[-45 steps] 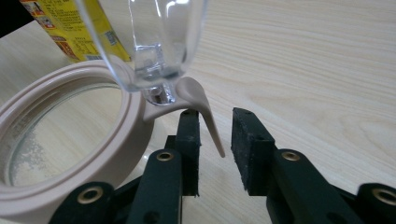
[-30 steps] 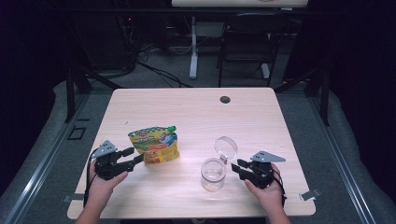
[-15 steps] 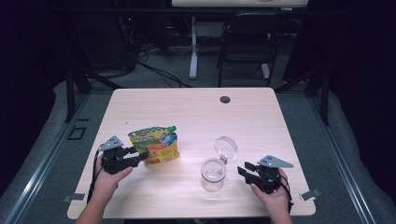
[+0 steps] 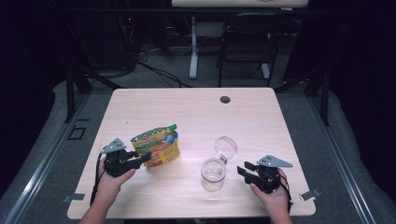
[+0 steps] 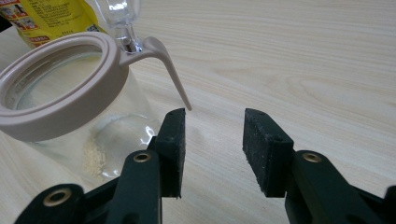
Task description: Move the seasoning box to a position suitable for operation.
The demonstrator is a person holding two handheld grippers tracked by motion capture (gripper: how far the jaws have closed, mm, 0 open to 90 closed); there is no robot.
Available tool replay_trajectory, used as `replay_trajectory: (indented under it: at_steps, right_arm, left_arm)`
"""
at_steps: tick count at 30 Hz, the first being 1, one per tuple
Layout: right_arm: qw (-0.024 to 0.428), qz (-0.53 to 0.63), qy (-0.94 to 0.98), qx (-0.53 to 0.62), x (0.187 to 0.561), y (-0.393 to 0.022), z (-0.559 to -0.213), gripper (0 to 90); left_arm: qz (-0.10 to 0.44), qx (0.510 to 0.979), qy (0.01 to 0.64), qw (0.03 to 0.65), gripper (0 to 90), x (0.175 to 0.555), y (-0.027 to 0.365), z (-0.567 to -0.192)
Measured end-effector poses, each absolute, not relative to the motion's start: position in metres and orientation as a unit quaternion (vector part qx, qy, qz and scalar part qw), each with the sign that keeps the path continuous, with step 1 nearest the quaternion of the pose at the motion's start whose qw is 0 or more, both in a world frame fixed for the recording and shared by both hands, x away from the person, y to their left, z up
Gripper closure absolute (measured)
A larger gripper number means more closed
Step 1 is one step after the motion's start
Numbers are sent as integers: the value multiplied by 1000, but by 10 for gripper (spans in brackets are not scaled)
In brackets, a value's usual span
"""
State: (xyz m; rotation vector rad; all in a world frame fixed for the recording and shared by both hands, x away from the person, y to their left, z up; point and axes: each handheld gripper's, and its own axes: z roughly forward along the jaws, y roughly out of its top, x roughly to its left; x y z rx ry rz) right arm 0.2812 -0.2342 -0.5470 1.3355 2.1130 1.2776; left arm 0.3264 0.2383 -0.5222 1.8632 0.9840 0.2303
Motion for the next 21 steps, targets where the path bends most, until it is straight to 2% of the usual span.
replay_trajectory:
  at_steps: [11, 15, 21]
  right_arm:
    - [166, 451, 742, 468, 283, -232, -547, 596]
    - [164, 451, 740, 471, 283, -233, -548, 592]
    - [163, 450, 739, 474, 282, -235, -548, 590]
  left_arm:
    - [76, 769, 399, 495, 666, 322, 230, -522]
    - [65, 765, 397, 503, 652, 324, 230, -523]
    - [45, 761, 405, 505, 578, 330, 229, -528]
